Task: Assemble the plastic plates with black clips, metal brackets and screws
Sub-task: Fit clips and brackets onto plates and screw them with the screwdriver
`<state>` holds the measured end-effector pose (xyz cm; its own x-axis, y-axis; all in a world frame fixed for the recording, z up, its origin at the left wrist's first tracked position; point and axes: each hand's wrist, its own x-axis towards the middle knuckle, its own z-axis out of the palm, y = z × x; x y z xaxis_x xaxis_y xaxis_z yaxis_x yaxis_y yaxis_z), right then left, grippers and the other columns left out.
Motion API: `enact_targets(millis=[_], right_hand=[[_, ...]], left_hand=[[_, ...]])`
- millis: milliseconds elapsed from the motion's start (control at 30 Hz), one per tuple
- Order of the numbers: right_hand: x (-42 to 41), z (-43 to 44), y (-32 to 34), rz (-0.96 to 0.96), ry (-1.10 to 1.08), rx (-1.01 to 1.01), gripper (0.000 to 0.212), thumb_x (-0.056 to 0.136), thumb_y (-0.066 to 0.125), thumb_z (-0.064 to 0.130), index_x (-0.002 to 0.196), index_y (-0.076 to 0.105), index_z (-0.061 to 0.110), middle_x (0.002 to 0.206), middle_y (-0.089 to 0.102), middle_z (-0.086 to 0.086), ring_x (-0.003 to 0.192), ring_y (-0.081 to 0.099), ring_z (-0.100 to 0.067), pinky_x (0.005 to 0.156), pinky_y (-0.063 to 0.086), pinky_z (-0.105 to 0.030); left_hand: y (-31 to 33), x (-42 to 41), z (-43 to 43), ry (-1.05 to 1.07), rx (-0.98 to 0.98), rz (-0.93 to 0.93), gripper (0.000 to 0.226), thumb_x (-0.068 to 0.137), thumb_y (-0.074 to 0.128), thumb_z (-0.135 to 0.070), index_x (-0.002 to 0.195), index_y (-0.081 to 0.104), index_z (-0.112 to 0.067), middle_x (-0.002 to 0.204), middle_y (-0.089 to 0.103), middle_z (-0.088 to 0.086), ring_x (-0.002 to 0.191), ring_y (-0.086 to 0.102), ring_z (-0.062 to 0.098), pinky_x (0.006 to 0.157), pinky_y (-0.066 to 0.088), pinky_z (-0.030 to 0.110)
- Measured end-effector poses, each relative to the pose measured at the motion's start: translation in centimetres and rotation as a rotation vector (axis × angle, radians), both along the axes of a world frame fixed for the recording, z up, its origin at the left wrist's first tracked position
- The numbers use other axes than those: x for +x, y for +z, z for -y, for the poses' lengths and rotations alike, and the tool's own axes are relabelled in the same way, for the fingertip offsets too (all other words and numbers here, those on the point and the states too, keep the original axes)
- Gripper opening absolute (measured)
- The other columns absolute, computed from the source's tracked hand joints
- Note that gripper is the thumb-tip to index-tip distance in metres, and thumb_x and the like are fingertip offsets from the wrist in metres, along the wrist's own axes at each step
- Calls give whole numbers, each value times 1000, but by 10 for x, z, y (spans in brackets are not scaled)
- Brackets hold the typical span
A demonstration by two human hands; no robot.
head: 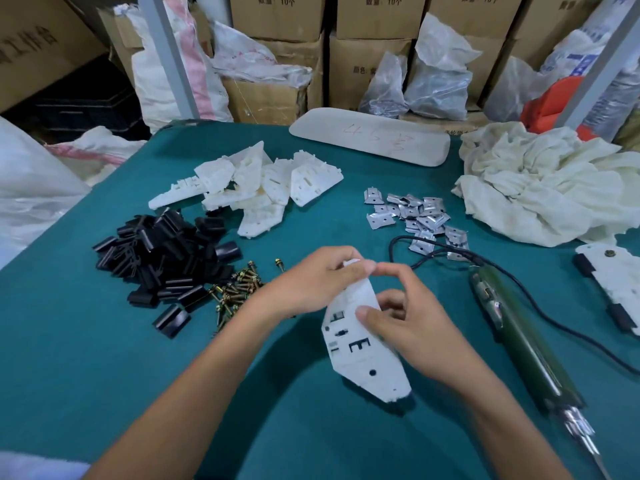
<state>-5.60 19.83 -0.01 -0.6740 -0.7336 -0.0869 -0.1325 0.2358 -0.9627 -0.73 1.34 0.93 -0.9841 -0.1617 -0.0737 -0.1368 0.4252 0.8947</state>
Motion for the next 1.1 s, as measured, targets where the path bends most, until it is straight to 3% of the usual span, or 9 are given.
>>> enact_targets(millis=[67, 200, 367, 533, 633, 733, 833, 1000, 1100], right_hand=[[-4, 6, -10, 38, -39, -29, 51, 93, 72, 11, 127, 49, 40, 77, 72, 5, 61, 58, -11, 61, 48, -21], [-17, 9, -28, -58, -196, 27, 47, 91, 76, 19, 119, 52, 48, 81, 73, 9, 66, 65, -15, 71, 52, -29], [-24, 8, -50, -408, -325, 265, 36, 86, 76, 39, 119, 63, 38, 103, 58, 16, 92, 55, -6, 86, 44, -31], [-28, 10, -54, -399, -323, 223, 29, 87, 74, 37, 112, 59, 43, 109, 59, 12, 90, 54, 6, 73, 37, -12], [-29, 10, -57, -399, -314, 231, 30, 88, 72, 36, 117, 62, 37, 110, 60, 11, 90, 54, 5, 72, 37, -15], [-30, 10, -59, -401, -308, 240, 30, 89, 71, 36, 118, 62, 36, 109, 60, 12, 90, 53, 6, 74, 35, -8], [-30, 11, -59, -401, -310, 243, 30, 90, 70, 35, 119, 63, 35, 109, 60, 12, 90, 53, 6, 74, 37, -13], [-29, 8, -58, -387, -303, 223, 27, 91, 71, 33, 117, 63, 35, 109, 61, 13, 90, 55, 2, 76, 40, -24], [-29, 8, -58, -374, -301, 212, 26, 91, 70, 31, 116, 64, 33, 108, 61, 12, 90, 55, 0, 81, 40, -28]], left_hand=[[-10, 0, 1, 94, -25, -42, 21, 99, 58, -43, 93, 63, -24, 78, 61, -19, 68, 53, 1, 69, 44, 22], [-12, 19, 37, 241, -382, -38, 23, 101, 51, -47, 108, 63, -29, 101, 65, -17, 84, 55, -8, 80, 47, 30], [-4, 55, 110, 572, -836, 49, 24, 99, 54, -39, 115, 66, -25, 121, 64, 1, 117, 53, 30, 101, 42, 49], [-5, 85, 179, 928, -844, 256, 58, 96, 53, -53, 145, 47, -22, 153, 37, 18, 140, 31, 42, 112, 25, 58], [-8, 85, 201, 844, -624, 465, 71, 93, 45, -69, 149, 39, -27, 150, 43, 18, 134, 41, 43, 111, 32, 59], [-9, 78, 200, 742, -636, 350, 56, 96, 51, -59, 142, 48, -28, 137, 56, 15, 120, 54, 39, 98, 47, 48], [-6, 71, 194, 609, -691, 210, 37, 97, 57, -48, 130, 60, -32, 128, 64, 6, 107, 58, 30, 81, 43, 37], [0, 61, 201, 410, -794, 346, 49, 88, 61, -63, 123, 62, -29, 119, 65, 4, 121, 45, 34, 102, 41, 49], [1, 57, 204, 419, -843, 372, 45, 87, 58, -69, 112, 67, -32, 108, 67, 2, 121, 38, 34, 98, 38, 47]])
